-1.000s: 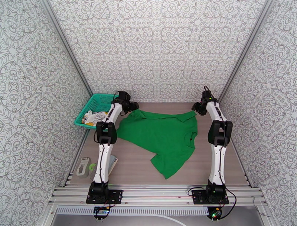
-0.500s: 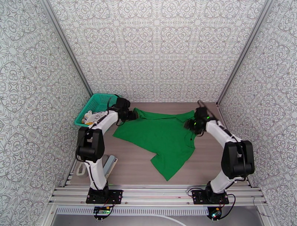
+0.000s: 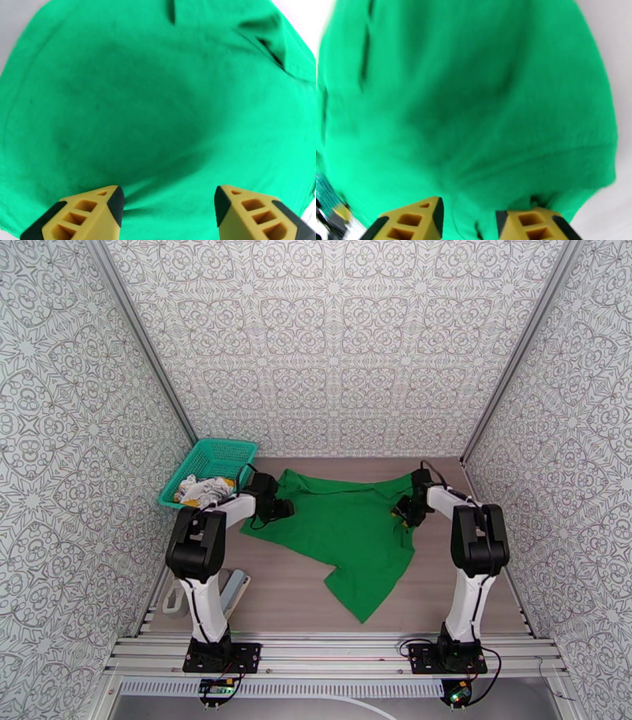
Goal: Fold and stack the mixed laundry pile
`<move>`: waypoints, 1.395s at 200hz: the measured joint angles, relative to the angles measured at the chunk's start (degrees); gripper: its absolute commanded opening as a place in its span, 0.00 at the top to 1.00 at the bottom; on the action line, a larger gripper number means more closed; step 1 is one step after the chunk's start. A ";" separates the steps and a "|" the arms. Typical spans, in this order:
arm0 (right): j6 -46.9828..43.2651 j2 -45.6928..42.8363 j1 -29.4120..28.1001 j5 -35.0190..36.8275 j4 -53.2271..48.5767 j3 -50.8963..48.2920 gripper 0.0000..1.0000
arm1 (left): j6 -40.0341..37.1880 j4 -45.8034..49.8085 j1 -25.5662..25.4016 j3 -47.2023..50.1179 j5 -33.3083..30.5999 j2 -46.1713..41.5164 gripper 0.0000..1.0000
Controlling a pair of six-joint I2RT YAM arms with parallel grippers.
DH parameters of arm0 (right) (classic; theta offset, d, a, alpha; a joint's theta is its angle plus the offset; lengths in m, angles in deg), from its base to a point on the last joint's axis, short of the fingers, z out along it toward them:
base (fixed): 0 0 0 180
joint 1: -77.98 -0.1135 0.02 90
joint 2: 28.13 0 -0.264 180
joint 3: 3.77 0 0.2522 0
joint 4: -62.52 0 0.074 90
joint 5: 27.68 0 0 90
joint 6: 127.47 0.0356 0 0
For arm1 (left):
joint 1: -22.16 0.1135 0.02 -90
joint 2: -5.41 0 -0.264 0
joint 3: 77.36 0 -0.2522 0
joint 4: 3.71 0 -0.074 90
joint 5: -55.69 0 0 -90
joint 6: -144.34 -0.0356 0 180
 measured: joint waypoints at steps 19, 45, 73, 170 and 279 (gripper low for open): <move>0.13 5.31 0.35 0.59 -2.25 8.41 0.56 | 2.47 -1.70 -2.05 4.39 -0.20 -2.97 0.34; -1.42 12.50 1.38 1.05 -6.01 20.68 0.55 | 5.44 -1.77 -5.88 7.06 -0.28 -5.31 0.31; -4.85 13.44 2.51 1.42 -8.31 23.96 0.49 | 7.13 1.01 -6.82 7.08 -2.54 -7.56 0.24; -10.58 -27.87 3.74 -3.48 -0.76 -23.43 0.41 | 13.00 10.14 -2.60 23.78 -11.78 -33.42 0.23; -10.27 -29.55 4.00 -8.61 4.66 -36.65 0.44 | 17.29 6.86 -1.53 25.53 -13.16 -22.80 0.39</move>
